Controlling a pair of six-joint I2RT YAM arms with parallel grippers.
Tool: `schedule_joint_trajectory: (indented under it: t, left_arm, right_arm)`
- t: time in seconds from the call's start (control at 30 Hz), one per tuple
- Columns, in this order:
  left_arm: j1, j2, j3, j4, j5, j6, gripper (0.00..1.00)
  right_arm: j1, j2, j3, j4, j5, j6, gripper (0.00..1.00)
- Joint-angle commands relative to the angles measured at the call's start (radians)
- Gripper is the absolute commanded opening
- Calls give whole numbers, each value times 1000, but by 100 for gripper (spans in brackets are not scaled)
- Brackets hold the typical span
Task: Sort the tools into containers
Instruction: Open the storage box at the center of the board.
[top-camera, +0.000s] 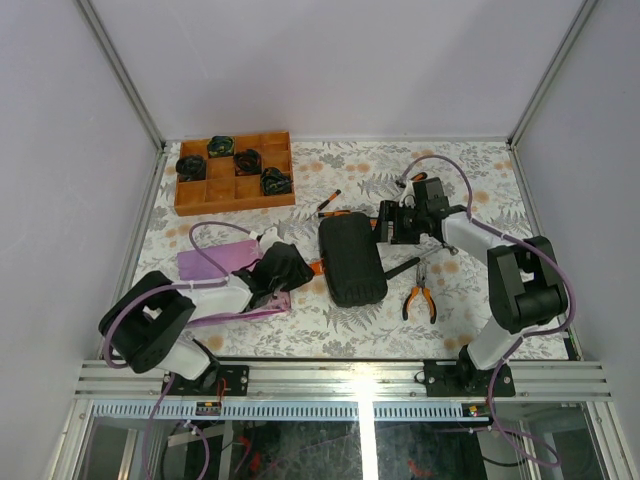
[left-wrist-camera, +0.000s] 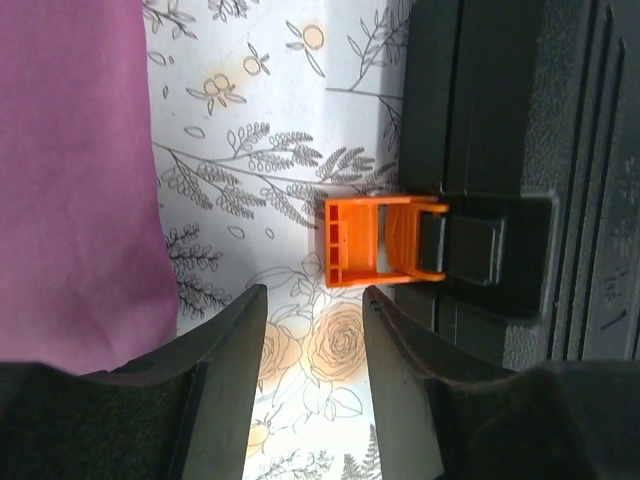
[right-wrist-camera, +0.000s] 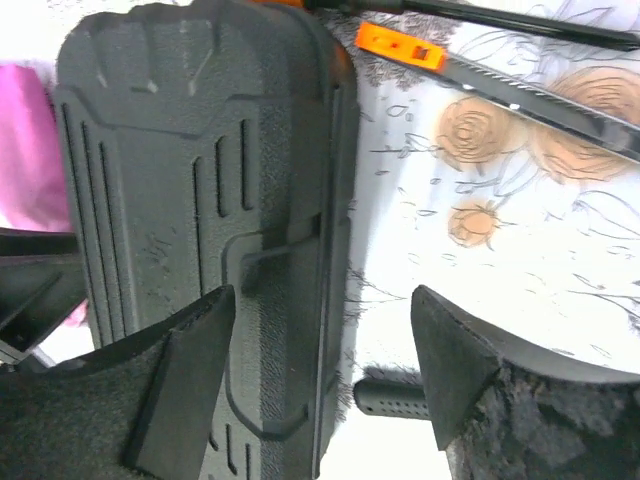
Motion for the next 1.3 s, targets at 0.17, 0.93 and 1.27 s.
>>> schedule_joint_trajectory:
  t: [0.17,0.93,1.27]
  left_arm:
    - [33,87,77,-10,-4,50,41]
    - [37,170,44,18,36,5,21]
    - [36,205,56,29,57,-2,26]
  right_arm:
    - [85,-161,51,-145,286,-110,82]
    - [351,-245,86,-237,591,-86,82]
    - [474,-246,65,-217,716,-77,87]
